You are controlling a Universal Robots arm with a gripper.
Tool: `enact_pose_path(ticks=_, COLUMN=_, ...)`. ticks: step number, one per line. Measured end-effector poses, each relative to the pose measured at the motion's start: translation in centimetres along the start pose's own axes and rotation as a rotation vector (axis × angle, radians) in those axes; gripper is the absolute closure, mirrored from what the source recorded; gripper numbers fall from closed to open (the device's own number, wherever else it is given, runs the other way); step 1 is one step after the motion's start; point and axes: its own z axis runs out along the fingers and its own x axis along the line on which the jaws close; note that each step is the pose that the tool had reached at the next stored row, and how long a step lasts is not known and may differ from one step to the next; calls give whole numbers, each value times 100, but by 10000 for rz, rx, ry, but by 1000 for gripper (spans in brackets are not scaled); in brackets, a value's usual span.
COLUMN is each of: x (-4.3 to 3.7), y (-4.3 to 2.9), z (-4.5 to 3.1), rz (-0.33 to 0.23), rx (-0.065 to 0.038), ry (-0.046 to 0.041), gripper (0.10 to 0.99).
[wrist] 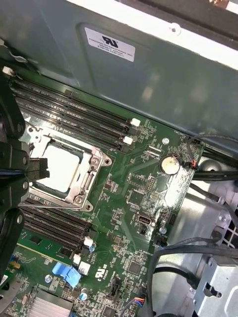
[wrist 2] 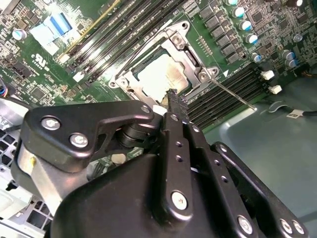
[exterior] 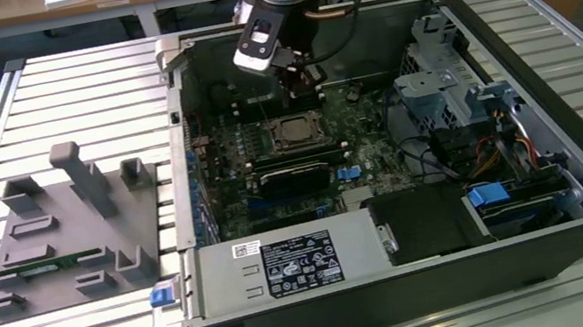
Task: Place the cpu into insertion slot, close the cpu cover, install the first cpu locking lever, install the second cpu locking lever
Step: 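Install the first cpu locking lever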
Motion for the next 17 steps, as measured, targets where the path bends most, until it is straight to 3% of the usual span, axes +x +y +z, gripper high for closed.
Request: enact_pose_path(ticks=17, x=0, y=0, z=0, rz=-471, rx=7, ry=5, gripper=980)
